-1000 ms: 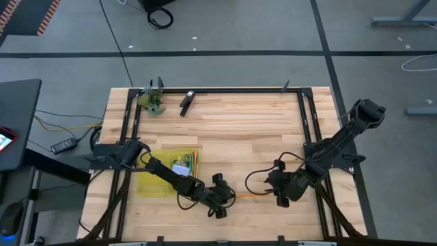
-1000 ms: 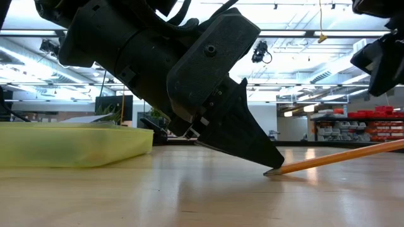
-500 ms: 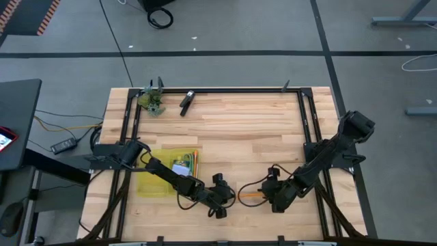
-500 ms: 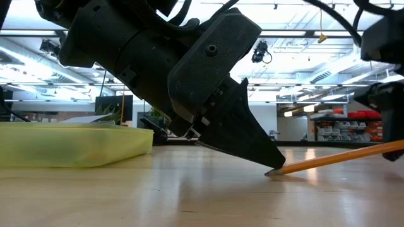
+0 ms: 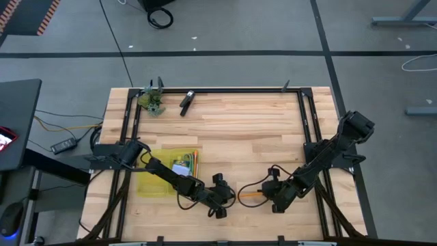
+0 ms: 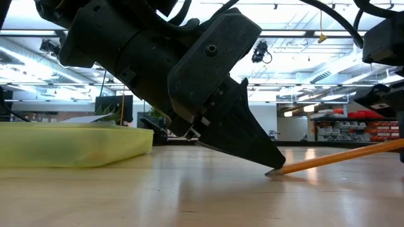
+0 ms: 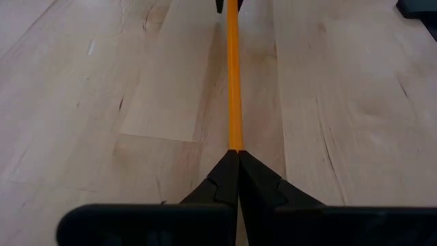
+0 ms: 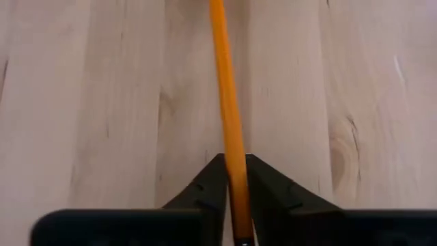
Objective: Pack school essentials
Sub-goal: Put the orange pencil into the yellow pencil box
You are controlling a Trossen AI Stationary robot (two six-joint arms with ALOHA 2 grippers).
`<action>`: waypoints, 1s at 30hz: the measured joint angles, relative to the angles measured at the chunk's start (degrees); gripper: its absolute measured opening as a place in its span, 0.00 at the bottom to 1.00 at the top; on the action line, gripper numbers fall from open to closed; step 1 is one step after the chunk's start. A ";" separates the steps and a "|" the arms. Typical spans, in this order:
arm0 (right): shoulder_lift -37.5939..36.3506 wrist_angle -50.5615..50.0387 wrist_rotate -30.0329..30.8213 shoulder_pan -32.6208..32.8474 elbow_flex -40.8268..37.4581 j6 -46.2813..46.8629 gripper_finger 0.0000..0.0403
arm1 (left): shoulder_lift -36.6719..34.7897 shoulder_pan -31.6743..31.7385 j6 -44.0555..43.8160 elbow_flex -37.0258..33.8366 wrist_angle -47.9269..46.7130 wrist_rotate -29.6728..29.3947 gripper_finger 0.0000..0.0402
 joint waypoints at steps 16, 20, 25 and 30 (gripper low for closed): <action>-0.07 -0.29 -0.84 0.00 0.04 0.90 0.08 | -1.36 0.33 -1.55 -0.33 0.48 0.85 0.26; -0.07 -0.01 -0.65 -0.04 0.04 0.92 0.08 | -1.36 0.35 -2.38 -0.26 0.81 0.51 0.38; -0.07 -0.04 -0.65 -0.03 0.04 0.91 0.08 | -1.56 0.43 -0.96 -0.15 2.49 0.16 0.48; -0.07 0.02 -0.58 -0.17 0.04 0.90 0.08 | -1.57 1.01 -0.66 -0.11 3.47 -0.60 0.51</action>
